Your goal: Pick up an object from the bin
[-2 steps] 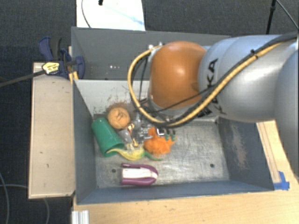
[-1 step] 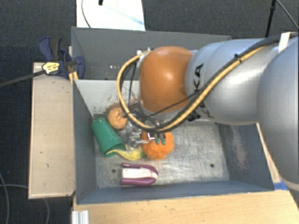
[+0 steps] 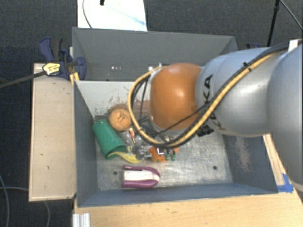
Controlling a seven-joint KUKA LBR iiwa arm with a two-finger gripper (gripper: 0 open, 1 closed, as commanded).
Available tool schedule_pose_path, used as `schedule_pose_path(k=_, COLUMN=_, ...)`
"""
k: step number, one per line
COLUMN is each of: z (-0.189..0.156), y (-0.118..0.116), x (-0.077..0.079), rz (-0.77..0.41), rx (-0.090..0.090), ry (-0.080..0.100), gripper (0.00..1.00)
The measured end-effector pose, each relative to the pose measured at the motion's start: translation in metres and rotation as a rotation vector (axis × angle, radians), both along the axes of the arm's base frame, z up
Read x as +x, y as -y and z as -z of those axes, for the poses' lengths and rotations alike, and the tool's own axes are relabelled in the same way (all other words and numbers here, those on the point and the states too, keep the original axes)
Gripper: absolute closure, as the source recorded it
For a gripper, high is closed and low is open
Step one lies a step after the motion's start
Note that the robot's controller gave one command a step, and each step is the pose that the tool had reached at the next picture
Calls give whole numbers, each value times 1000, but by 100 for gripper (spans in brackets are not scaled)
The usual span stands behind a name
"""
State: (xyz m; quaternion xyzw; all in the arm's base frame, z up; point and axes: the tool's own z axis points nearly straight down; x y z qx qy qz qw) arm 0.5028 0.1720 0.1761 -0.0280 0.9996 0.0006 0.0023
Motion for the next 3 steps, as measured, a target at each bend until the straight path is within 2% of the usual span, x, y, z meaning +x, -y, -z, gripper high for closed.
schedule_pose_path(k=1, z=-36, y=0, x=-9, rz=-62, rx=-4, ry=-12, gripper=100)
schedule_pose_path(k=2, z=20, y=-20, x=47, rz=-515, rx=-1, ry=-1, gripper=100)
schedule_pose_path(k=3, z=20, y=-20, x=48, rz=-514, rx=-1, ry=0, gripper=100)
